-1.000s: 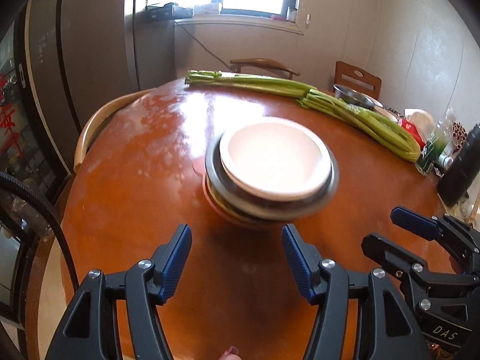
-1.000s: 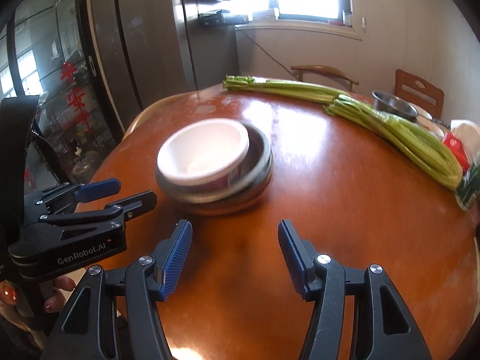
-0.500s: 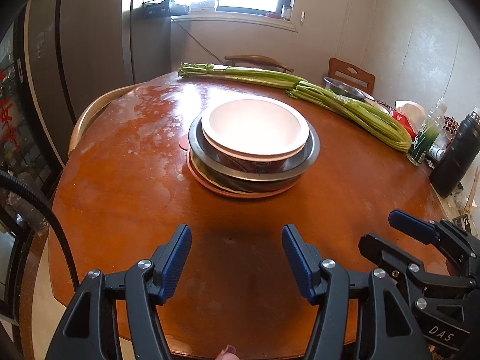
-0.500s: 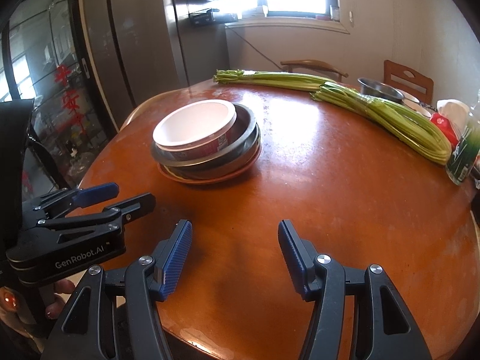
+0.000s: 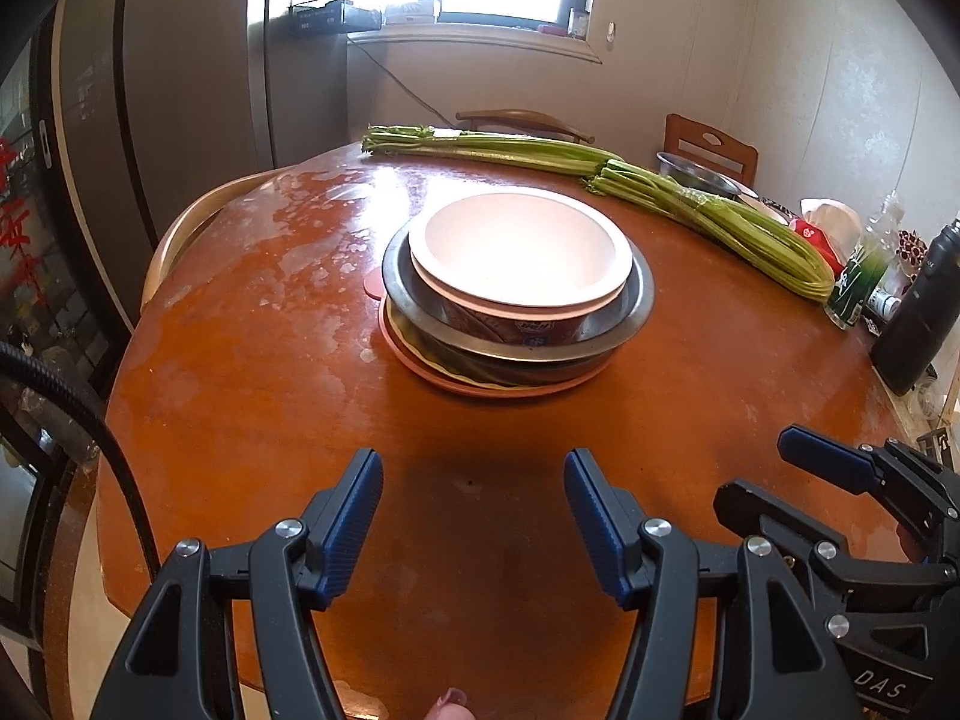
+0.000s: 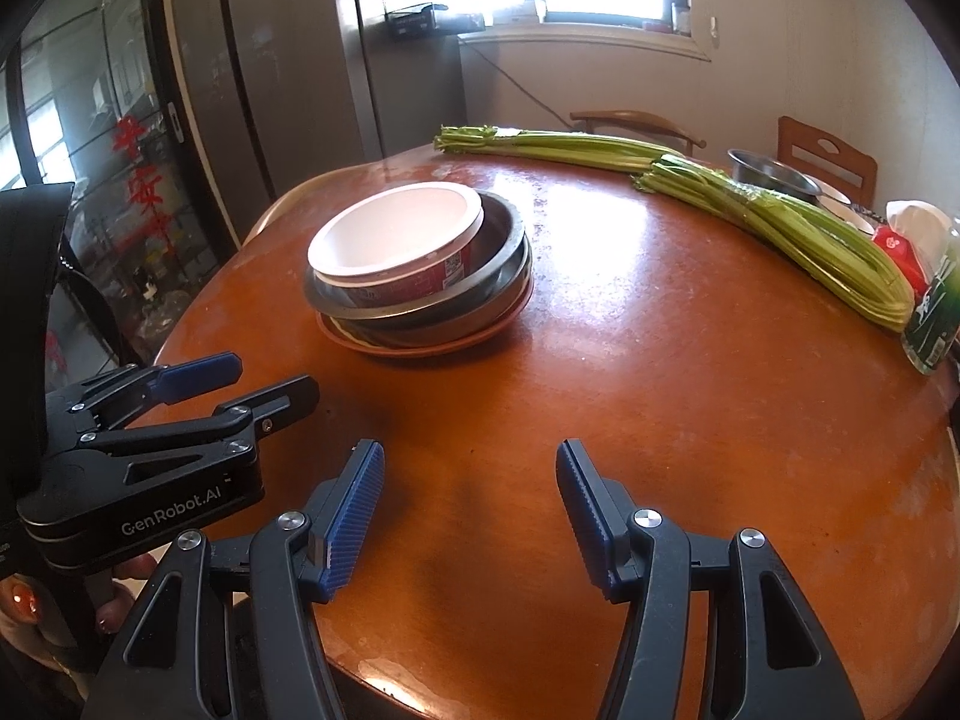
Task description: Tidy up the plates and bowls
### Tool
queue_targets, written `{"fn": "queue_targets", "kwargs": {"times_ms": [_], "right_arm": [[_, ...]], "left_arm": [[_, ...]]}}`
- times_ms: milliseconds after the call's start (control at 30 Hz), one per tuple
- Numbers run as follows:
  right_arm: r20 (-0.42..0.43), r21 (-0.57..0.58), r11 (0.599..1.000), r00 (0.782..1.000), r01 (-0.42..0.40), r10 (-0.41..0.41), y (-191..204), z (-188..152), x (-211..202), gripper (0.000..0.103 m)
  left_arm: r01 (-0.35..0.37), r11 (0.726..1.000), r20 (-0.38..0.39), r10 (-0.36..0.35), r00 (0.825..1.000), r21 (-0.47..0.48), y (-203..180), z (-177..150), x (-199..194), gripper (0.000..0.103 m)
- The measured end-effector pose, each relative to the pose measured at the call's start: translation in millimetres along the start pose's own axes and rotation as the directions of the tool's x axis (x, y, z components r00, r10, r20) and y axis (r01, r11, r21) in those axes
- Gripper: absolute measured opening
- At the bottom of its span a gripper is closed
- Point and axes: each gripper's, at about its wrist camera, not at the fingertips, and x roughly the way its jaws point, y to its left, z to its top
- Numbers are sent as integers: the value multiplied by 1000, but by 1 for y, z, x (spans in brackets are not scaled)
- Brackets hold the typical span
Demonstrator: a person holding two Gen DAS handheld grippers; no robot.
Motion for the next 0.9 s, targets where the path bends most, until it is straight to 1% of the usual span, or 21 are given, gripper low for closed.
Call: {"fn": "queue_targets", "kwargs": {"times_ms": [900], "right_arm": [[-21, 26, 1000, 1000, -4, 5, -1, -5, 6, 62]], "left_arm": [[-5, 1000, -16, 5, 1000, 1, -1, -4, 4, 63]]}}
